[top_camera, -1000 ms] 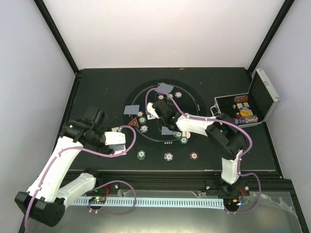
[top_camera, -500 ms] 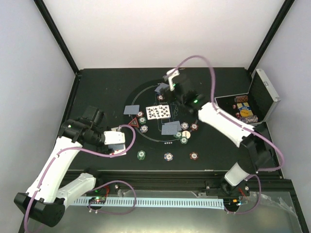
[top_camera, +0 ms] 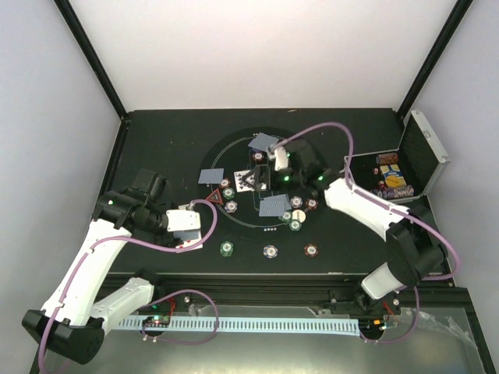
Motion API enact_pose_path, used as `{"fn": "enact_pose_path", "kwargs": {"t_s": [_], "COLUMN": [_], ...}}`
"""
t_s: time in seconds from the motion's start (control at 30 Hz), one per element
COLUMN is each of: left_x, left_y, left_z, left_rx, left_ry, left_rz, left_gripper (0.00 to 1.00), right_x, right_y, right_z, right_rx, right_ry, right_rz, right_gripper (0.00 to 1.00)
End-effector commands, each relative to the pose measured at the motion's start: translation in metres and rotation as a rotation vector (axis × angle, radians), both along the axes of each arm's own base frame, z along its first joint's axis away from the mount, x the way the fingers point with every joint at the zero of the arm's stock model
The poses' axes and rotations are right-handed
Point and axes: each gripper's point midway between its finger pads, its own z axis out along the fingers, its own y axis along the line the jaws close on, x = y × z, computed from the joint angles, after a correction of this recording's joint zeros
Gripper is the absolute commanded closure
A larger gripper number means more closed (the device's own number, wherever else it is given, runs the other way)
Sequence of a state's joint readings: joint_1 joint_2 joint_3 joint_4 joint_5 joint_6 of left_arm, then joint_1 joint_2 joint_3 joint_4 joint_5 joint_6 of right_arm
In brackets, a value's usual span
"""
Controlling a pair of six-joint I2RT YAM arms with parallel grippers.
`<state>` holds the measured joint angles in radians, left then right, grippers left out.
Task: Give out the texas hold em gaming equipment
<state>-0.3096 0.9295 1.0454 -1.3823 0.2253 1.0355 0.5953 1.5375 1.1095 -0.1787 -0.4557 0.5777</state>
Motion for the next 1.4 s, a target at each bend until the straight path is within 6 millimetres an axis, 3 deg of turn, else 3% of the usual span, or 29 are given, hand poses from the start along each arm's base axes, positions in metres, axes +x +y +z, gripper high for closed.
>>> {"fn": "enact_pose_path", "kwargs": {"t_s": [0.0,0.27,0.5,0.73,0.97,1.37], "left_x": [0.001,0.002,0.001,0.0,0.0,-0.001], "left_y": [-0.006,-0.007,-0.007,-0.006,-0.007,-0.007], "left_z": [0.011,0.014,0.014,0.014,0.014,0.014], "left_rx": [-0.034,-0.04,-0.041,-0.038,-0.042,-0.044], "left_ry": [-0.018,-0.02,-0.02,-0.025,-0.023,-0.02], "left_rz": [-0.01,-0.014,-0.016,-0.019,-0.021,-0.022], "left_gripper": [0.98,0.98,0.98,0.98,0.99,0.98], "right_x": [-0.063,-0.131,-0.162,-0.174,-0.183,-0.178], "right_y": [0.044,0.105,0.138,0.152,0.165,0.197], "right_z": [0.018,0.017,0.02,0.014,0.006,-0.003], "right_rx": [0.198,0.239,0.285,0.325,0.34,0.397], "right_ry": [0.151,0.28,0.353,0.413,0.455,0.523], "right_rz": [0.134,0.319,0.406,0.445,0.472,0.48], "right_gripper": [0.02,0.16,0.26,0.34,0.35,0.39]}}
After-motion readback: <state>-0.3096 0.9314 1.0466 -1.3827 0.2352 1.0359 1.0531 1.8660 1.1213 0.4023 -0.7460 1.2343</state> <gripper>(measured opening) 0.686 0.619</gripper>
